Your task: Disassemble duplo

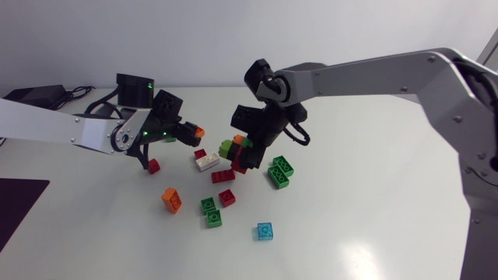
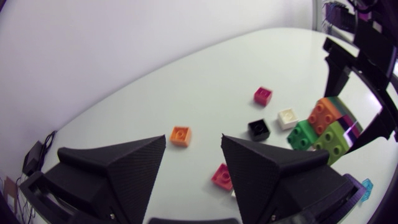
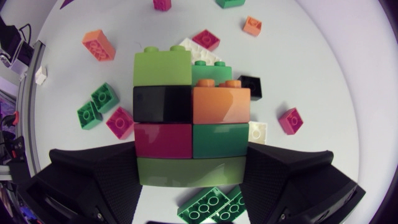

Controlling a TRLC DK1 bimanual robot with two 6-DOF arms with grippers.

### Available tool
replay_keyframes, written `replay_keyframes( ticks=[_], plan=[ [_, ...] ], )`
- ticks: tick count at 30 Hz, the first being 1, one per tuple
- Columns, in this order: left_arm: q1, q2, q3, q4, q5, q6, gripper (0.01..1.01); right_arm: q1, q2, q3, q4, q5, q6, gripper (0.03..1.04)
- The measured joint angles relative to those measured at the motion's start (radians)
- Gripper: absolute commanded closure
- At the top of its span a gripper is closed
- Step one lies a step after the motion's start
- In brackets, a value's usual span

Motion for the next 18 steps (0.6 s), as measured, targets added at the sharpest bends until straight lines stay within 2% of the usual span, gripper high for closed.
replay_keyframes(
  ticks=[5,10,14,18],
  plan=[
    [-0.019,-0.134,-0.106,0.13,0.159,0.024,0.33,-0.024,-0.066,-0.004,0.027,-0.099,0.0,0.63],
    [-0.048,-0.2,-0.178,0.175,0.209,0.041,0.323,-0.06,-0.091,-0.023,0.086,-0.136,0.028,0.63],
    [-0.029,-0.212,-0.185,0.176,0.343,0.0,0.318,-0.063,-0.135,-0.108,0.257,-0.077,0.081,0.63],
    [0.025,-0.213,-0.185,0.174,0.478,-0.084,0.318,-0.032,-0.195,-0.232,0.487,0.097,0.119,0.63]
  ],
)
